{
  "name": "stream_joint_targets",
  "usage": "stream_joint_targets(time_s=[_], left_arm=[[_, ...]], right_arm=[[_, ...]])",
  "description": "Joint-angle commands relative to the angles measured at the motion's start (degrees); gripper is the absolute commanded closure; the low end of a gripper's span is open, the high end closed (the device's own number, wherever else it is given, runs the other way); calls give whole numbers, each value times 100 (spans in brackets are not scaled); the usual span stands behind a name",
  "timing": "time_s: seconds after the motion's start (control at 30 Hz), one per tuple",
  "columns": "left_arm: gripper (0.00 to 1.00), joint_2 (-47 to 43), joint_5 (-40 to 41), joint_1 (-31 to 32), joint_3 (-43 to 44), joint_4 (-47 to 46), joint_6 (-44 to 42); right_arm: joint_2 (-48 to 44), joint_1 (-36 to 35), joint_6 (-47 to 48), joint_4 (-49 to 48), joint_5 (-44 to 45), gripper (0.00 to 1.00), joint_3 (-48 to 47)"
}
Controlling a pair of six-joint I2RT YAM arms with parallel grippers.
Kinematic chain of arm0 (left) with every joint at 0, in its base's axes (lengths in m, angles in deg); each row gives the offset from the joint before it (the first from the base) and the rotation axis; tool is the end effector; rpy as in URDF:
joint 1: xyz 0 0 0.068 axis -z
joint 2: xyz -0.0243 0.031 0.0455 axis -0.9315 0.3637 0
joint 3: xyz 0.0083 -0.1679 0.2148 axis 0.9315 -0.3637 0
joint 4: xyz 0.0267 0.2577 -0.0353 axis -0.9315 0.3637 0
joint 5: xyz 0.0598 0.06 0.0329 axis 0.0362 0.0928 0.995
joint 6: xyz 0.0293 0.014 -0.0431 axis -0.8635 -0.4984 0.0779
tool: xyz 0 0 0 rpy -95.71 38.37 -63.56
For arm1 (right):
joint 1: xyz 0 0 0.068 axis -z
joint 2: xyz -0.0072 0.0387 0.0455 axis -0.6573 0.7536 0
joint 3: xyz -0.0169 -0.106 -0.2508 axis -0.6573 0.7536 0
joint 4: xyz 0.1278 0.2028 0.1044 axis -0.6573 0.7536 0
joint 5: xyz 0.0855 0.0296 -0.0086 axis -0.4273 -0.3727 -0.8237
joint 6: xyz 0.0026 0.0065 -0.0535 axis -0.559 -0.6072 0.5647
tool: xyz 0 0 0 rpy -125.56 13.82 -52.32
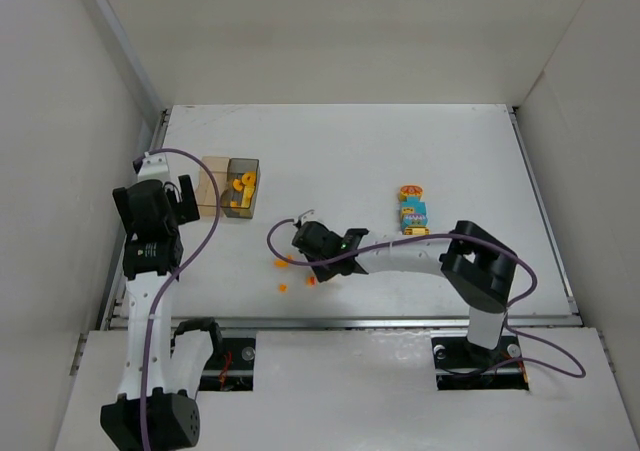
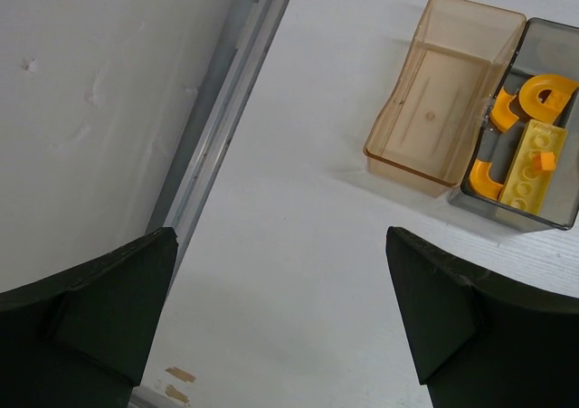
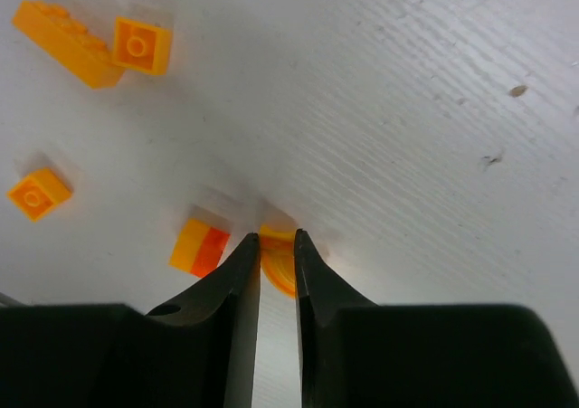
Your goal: Sort the legos into containers by color
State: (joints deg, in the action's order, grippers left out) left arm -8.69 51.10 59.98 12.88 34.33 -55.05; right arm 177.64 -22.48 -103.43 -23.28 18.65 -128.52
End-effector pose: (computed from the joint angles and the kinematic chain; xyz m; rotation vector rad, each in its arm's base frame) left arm 0.1810 0.0356 0.3271 -0.1765 1.8965 0.3952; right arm 0.1742 0.3320 0.1678 -0.7456 2.4935 0.2708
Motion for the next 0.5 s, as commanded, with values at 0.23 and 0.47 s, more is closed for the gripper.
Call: stream_joint_targets(time_s=[0.23,0.47], left_arm=[[0,-148,378,78,-63,-303,-7],[0,-148,1056,131,-115,-418,46]], right_arm=[[404,-33,332,-872,875,100,-1952],[1975,151,1069,-1422,1176,100,-4331]])
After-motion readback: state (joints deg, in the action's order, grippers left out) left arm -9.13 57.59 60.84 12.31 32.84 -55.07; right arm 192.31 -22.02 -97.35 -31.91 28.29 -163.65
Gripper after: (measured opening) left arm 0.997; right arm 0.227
